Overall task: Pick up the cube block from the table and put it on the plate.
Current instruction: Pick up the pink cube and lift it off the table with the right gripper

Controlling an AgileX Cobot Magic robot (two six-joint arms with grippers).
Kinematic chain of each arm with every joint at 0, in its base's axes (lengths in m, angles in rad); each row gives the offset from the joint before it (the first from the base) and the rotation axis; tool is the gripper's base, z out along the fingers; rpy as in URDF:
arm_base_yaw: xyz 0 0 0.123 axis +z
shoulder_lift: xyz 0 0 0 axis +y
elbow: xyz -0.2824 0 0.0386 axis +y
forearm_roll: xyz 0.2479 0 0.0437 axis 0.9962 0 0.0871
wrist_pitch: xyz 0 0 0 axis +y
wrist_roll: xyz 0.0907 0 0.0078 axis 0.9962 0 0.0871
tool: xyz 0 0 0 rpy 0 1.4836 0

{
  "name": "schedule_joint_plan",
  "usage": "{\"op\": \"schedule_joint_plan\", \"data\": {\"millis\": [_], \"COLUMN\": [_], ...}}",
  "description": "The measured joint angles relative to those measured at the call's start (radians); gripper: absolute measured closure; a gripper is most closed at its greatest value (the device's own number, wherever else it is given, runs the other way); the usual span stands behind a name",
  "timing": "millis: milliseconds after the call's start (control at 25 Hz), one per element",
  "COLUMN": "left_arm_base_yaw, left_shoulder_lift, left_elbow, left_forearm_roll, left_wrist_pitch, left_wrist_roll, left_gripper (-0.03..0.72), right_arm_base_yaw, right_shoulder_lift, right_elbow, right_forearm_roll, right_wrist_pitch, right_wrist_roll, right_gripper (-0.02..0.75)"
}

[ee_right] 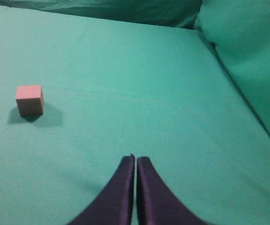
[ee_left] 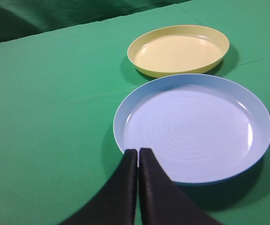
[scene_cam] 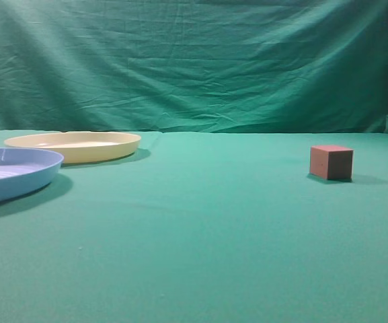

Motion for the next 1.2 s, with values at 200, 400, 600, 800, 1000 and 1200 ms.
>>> {"op": "schedule_joint_plan", "data": {"millis": [200, 400, 600, 800, 1000, 1200], "left_arm_base_yaw": [0.0, 0.0, 0.0, 0.0, 0.0, 0.0], "left_shoulder_lift": [0.0, 0.0, 0.0, 0.0, 0.0, 0.0], "left_elbow": [0.0, 0.0, 0.0, 0.0, 0.0, 0.0], "left_forearm_roll": [0.0, 0.0, 0.0, 0.0, 0.0, 0.0], "left_wrist_pitch": [0.0, 0.0, 0.0, 0.0, 0.0, 0.0], "left_wrist_roll": [0.0, 0.0, 0.0, 0.0, 0.0, 0.0], "left_gripper": [0.688, 0.688, 0.688, 0.688, 0.688, 0.688], "right_arm_base_yaw": [0.0, 0.0, 0.0, 0.0, 0.0, 0.0], "right_shoulder_lift": [0.0, 0.0, 0.0, 0.0, 0.0, 0.0], "right_elbow": [0.0, 0.0, 0.0, 0.0, 0.006, -0.038], "right_forearm_roll": [0.0, 0.0, 0.0, -0.023, 0.177, 0.261], "right_wrist_pitch": [0.0, 0.0, 0.0, -0.011, -0.227, -0.302], "right_wrist_roll": [0.0, 0.0, 0.0, 0.0, 0.063, 0.074], "right_gripper": [0.738, 0.738, 0.738, 0.738, 0.738, 0.738]}}
